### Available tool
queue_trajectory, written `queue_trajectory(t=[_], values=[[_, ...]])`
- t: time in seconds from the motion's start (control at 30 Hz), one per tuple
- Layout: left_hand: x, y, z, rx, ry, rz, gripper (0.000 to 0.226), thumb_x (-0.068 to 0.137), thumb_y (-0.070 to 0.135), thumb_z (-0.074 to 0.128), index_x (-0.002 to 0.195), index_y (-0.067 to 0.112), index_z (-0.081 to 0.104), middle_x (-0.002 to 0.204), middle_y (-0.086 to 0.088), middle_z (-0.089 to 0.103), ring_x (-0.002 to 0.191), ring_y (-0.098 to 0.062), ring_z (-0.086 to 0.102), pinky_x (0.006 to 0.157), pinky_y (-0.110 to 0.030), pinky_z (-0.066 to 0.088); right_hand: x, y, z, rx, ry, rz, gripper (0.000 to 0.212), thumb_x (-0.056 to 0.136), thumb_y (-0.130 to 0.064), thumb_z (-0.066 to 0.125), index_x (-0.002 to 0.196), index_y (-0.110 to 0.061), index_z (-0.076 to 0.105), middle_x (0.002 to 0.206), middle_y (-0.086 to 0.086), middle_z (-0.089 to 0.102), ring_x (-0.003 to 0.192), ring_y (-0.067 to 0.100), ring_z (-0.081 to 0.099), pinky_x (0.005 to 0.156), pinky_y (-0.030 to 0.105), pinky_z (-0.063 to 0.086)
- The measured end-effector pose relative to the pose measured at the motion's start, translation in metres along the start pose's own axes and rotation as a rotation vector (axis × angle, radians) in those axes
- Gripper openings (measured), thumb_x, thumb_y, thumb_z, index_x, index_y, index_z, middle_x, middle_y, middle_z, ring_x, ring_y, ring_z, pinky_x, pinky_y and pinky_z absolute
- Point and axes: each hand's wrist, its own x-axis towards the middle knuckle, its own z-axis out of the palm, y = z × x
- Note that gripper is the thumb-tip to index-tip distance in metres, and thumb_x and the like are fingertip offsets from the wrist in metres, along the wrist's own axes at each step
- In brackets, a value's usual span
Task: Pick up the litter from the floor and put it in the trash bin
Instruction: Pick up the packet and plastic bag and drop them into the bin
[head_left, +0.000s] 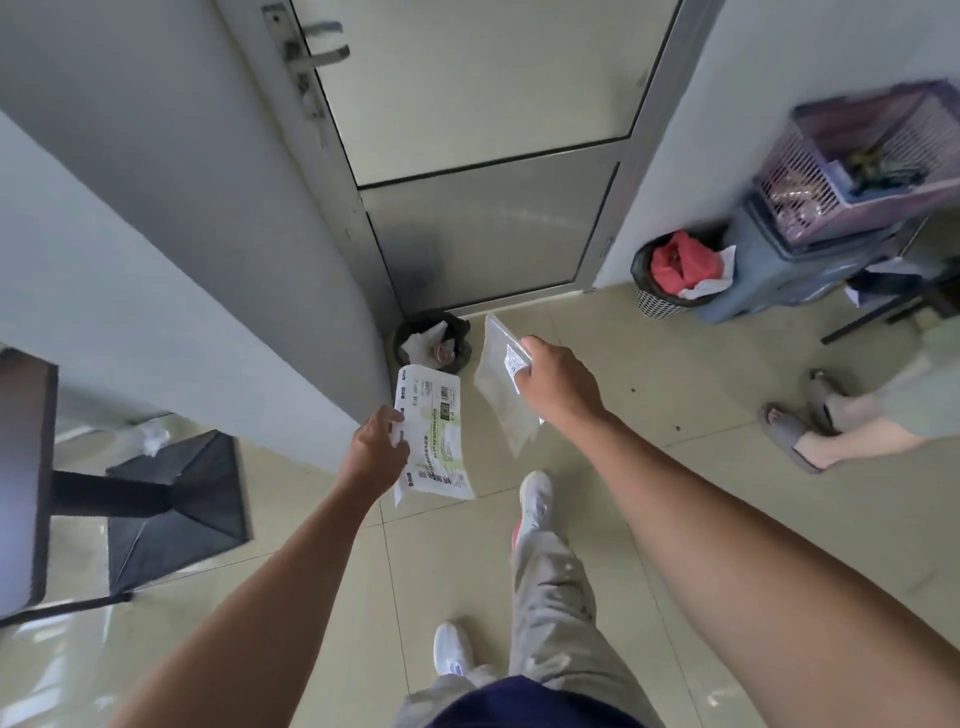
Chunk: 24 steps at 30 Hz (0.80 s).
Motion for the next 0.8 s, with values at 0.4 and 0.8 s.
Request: queue_trajectory(t=[0.4,0.8], values=[[0.253,0.038,0.066,-0.111,0.048,-0.256,0.033,0.092,0.006,0.061,0.122,0.018,0.056,0.127,-0.002,0.065,0.108,-0.025,0.063,0.092,-0.04,0.056,0.288,0.071,0.069,-0.019,-0.256,0.005,0.039,0.097,-0.017,0.047,0.134,-0.024,0.056,0.106,0.003,0.068,0.08,0.025,0.06,0.06,0.028,0.037],[0.498,-0.125,0.226,-0.135,0.084,-0.289,0.031,0.099,0.006,0.053,0.126,0.022,0.052,0.135,-0.005,0.058,0.115,-0.023,0.061,0.083,-0.031,0.056,0.475,0.102,0.304,0.022,-0.346,-0.107,0.05,0.101,-0.017,0.046,0.149,-0.032,0.044,0.114,0.002,0.057,0.101,0.025,0.062,0.077,0.038,0.053]])
